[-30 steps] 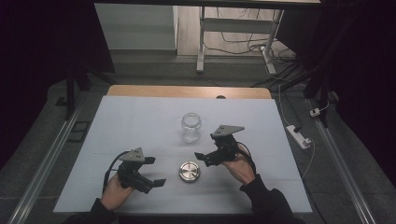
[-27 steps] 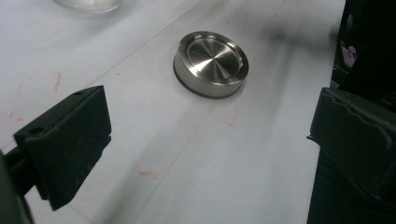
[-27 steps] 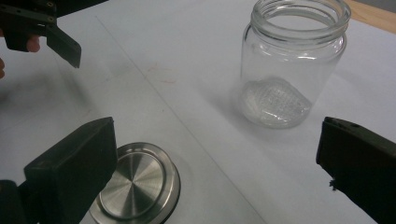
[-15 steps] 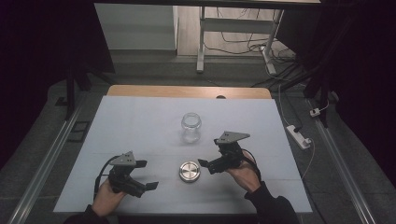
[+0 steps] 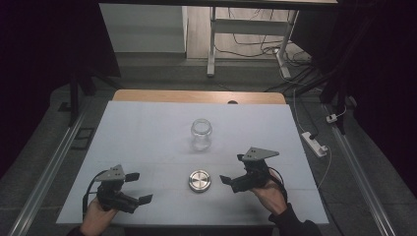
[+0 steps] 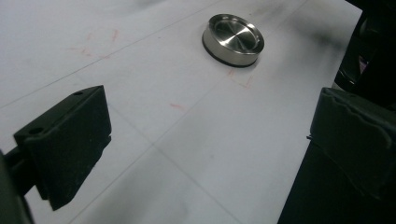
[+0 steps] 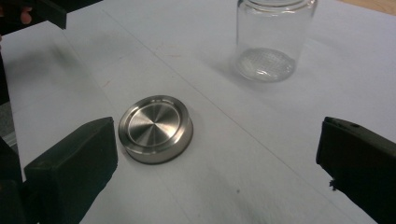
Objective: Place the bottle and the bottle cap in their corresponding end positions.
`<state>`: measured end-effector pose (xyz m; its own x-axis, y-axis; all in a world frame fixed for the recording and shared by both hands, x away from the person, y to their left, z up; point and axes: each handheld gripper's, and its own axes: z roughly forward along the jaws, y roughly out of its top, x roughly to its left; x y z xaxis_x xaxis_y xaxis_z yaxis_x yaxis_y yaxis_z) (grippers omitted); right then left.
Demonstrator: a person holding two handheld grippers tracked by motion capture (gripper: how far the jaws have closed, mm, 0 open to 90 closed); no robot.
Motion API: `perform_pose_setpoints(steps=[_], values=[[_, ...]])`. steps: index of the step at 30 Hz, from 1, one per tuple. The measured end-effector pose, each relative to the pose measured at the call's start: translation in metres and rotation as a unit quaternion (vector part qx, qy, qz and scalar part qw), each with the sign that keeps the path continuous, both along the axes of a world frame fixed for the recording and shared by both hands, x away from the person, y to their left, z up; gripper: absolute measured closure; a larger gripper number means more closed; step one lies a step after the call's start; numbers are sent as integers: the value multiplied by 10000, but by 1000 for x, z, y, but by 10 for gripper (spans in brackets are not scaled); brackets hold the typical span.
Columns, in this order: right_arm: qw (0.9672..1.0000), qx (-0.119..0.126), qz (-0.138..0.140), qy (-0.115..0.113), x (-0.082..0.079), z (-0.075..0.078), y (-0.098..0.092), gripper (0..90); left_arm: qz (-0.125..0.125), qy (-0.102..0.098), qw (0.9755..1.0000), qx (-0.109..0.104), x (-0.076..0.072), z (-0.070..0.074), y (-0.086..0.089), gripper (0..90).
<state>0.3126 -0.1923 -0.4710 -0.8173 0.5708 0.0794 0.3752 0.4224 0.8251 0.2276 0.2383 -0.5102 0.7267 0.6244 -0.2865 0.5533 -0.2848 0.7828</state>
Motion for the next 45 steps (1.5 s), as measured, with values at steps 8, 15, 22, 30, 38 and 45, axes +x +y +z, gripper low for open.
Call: perform_pose_setpoints(steps=[8,15,22,30,38,45], values=[[9997,-60,-231,11,-11,-1,-22,0,296,-9,9995,98,-15,-2,19,0],[9990,-116,-427,15,-22,-2,-39,0,573,26,9983,141,-26,-4,35,0],[9976,-98,-682,45,-33,-4,-56,0,797,52,9967,126,-35,-8,48,1],[9955,-138,-931,107,-44,-9,-75,0,980,87,9950,171,-41,-10,57,2],[9931,-137,-1155,171,-54,-13,-90,0,1124,91,9933,266,-47,-13,63,2],[9906,-180,-1337,208,-65,-15,-101,0,1252,84,9916,316,-51,-13,67,3]])
